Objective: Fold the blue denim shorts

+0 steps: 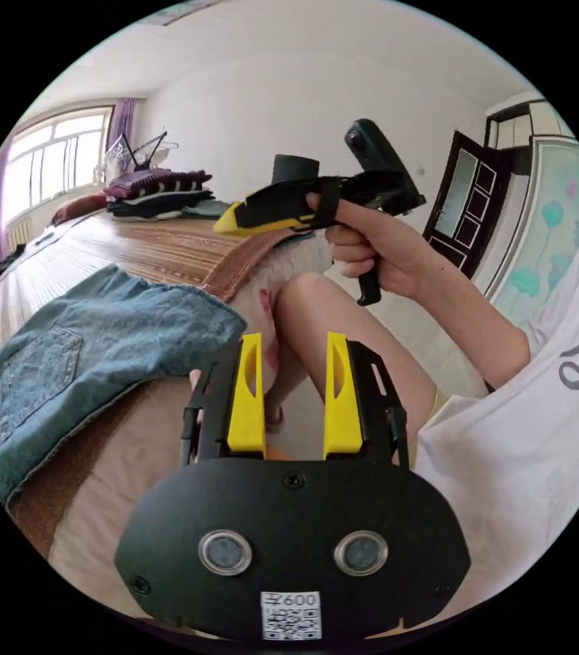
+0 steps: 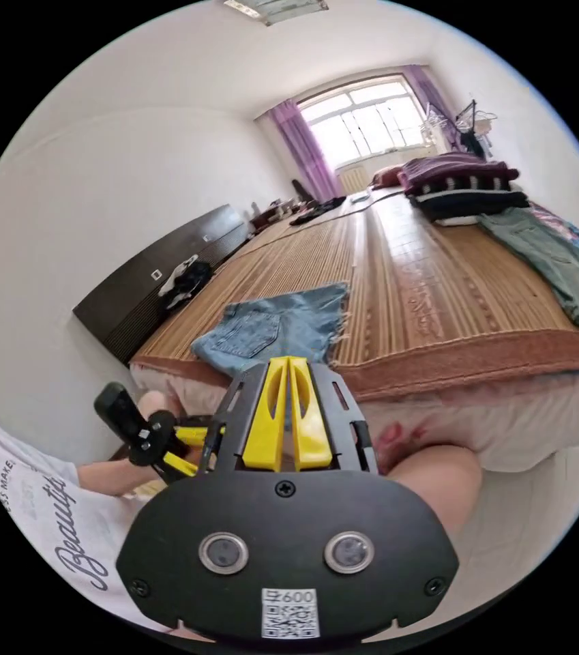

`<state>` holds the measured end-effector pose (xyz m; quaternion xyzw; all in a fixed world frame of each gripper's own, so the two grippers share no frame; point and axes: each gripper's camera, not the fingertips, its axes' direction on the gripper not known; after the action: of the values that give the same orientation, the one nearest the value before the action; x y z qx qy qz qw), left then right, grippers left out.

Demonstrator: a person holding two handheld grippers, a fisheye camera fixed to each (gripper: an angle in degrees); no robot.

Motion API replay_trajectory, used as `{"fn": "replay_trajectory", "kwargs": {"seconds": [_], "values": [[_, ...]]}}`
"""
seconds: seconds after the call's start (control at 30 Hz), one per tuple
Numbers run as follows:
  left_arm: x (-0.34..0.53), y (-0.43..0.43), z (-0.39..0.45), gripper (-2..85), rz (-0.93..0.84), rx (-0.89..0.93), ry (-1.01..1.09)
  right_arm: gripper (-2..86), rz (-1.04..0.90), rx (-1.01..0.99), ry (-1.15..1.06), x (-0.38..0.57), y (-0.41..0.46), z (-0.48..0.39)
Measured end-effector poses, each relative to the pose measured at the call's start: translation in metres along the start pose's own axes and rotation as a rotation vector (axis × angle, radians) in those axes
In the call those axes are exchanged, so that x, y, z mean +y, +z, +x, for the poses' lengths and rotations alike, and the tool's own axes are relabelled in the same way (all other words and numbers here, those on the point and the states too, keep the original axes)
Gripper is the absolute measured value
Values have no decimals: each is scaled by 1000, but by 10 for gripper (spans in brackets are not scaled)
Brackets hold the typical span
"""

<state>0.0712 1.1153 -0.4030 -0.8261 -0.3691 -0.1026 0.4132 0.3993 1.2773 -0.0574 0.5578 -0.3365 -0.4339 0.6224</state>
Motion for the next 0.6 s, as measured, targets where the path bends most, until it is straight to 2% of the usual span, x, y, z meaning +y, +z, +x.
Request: {"fn": "replay_trajectory", "kwargs": {"seconds": [0.03,0.1,0.13,0.2,0.3,0.37,0.43,0.5,0.6], "values": [[0,-6,-1,121,8,-68,14,-9,-42,6,-29,6,18,1],[1,-26,-26,103,-25,-401,-20,-9,-83,35,-54,15,42,7],[1,-31,-39,94,-41,-472,-56,-9,-106,42,-53,20,57,15],[15,-50,-107,43,-82,-619,-283,-9,-146,11,-39,28,75,30],[41,-66,-175,17,-134,-598,-504,-9,-174,-41,-13,45,95,52],[46,-59,-192,11,-191,-593,-537,-9,-197,54,4,62,112,67],[45,-33,-192,8,-267,-591,-447,-8,-201,109,-51,76,124,71],[37,2,-172,7,-302,-695,-278,-8,-182,126,-58,88,126,77],[4,40,-174,7,-423,-732,-207,-9,-200,128,-70,105,132,90]]}}
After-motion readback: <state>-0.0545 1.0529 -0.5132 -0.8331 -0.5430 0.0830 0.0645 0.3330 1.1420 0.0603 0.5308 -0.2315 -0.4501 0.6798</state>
